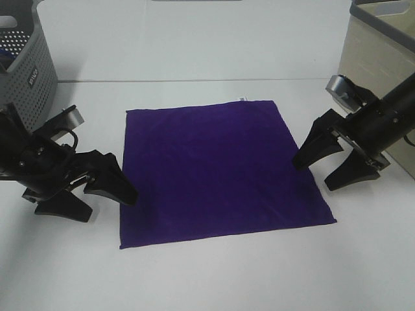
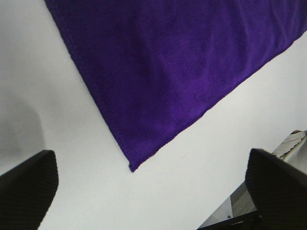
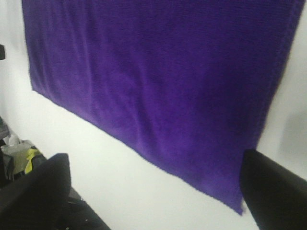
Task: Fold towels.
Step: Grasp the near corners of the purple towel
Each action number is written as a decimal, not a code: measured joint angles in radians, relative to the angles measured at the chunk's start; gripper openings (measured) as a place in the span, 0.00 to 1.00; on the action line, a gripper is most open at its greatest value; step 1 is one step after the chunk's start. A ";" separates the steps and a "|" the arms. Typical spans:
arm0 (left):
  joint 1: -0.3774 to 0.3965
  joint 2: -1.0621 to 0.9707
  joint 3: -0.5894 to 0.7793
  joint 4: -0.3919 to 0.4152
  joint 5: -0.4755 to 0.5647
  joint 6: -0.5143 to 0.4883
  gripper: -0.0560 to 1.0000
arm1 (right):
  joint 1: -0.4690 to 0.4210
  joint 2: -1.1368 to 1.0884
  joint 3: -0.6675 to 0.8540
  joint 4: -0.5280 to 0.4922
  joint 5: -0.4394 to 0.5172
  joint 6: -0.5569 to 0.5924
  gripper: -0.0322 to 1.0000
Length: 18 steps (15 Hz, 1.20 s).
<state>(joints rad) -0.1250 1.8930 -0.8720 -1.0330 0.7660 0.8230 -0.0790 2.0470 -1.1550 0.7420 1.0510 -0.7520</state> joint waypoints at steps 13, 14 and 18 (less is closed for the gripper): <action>-0.002 0.000 -0.001 0.091 -0.082 0.000 0.99 | -0.094 0.038 0.000 -0.077 -0.096 0.055 0.91; -0.002 0.003 -0.001 0.091 -0.093 0.000 0.99 | -0.113 0.038 0.000 -0.066 -0.097 0.055 0.91; -0.002 0.034 -0.005 0.085 -0.091 0.000 0.99 | -0.117 0.041 0.000 -0.037 -0.095 0.047 0.91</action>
<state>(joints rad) -0.1270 1.9270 -0.8770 -0.9480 0.6750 0.8230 -0.1960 2.0880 -1.1550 0.7050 0.9560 -0.7050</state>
